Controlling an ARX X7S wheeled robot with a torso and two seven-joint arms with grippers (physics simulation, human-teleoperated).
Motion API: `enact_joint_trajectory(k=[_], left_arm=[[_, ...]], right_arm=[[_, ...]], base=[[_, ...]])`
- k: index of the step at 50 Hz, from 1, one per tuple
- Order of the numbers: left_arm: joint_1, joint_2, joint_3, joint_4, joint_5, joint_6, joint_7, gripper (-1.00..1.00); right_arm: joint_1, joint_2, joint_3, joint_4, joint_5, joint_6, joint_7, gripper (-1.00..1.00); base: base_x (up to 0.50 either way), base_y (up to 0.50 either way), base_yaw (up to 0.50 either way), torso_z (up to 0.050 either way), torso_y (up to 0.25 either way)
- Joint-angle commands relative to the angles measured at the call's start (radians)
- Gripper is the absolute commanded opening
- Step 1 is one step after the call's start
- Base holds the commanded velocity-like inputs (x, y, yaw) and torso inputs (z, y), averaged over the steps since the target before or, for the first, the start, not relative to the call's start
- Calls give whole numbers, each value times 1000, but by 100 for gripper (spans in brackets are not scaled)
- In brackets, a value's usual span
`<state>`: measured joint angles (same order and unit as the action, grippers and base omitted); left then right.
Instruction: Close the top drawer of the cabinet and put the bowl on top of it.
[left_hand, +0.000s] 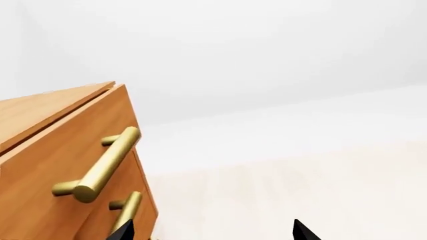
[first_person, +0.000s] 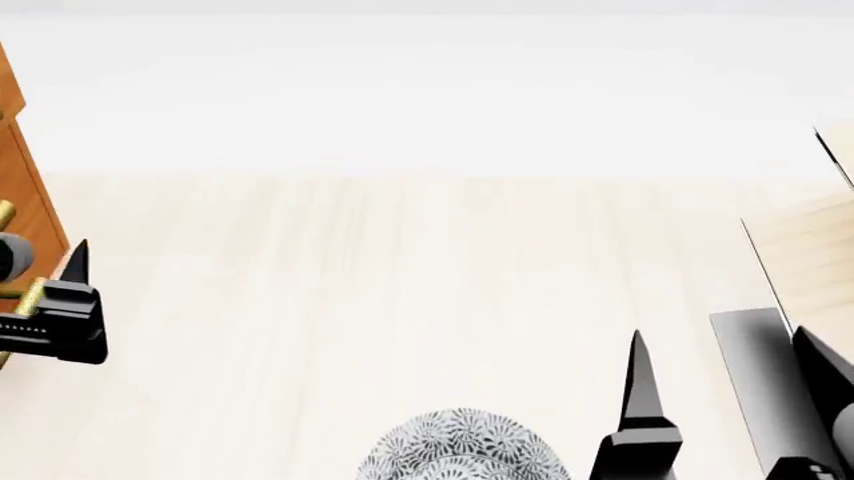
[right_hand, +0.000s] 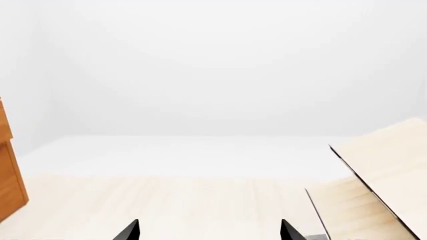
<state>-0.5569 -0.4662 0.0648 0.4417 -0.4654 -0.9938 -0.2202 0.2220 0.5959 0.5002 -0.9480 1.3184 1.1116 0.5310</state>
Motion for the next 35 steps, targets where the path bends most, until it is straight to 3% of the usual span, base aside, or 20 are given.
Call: enact_joint_trajectory(k=[1,18,35], left_arm=[[-12,11,30,-126,59,108,37,100],[37,-7,38,-186,91,184,45,100],[-3,-31,21,-321,129,243,45,100]], right_arm=[[-27,-20,2,2,-53,-13,-49,100],[-50,-30,-23,10,-113,-43,-82,100],[-48,-18,-35,12,-110,-50,-72,100]], base=[[0,0,0,0,0],[0,0,0,0,0],[0,0,0,0,0]])
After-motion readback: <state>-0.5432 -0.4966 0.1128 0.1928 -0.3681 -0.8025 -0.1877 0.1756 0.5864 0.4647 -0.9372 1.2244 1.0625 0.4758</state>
